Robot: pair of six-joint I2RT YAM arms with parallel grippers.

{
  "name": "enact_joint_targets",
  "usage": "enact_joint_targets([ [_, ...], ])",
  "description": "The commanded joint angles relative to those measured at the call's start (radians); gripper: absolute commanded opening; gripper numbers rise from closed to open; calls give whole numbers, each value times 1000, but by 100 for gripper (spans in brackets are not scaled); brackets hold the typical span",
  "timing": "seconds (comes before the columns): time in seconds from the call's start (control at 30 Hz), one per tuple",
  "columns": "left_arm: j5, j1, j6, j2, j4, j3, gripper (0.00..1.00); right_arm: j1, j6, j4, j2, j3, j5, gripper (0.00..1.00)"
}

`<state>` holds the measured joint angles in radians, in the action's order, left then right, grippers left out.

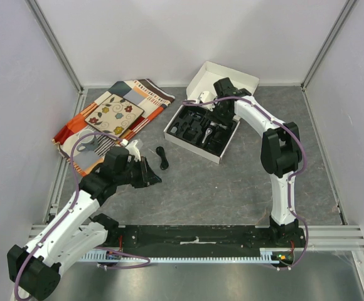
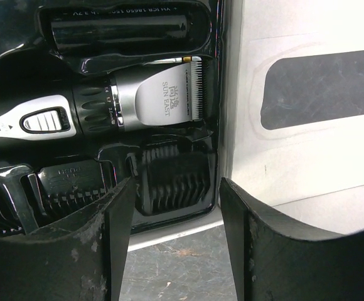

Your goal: Sort the hair-cutting tools

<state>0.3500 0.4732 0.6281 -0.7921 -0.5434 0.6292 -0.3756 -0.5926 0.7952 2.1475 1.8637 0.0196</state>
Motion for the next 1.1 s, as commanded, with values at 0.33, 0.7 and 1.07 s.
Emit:
enact_joint_targets([
  [0.33, 32, 1, -28, -4, 36, 9, 25, 4, 0, 12, 15, 54, -18, 65],
  [0.7, 27, 1, -28, 11, 36, 13, 25, 4, 159, -47, -95, 60, -47, 60],
  [1.07, 24, 1, -27, 40, 34, 9, 25, 4, 504, -224, -196, -135, 74, 0],
])
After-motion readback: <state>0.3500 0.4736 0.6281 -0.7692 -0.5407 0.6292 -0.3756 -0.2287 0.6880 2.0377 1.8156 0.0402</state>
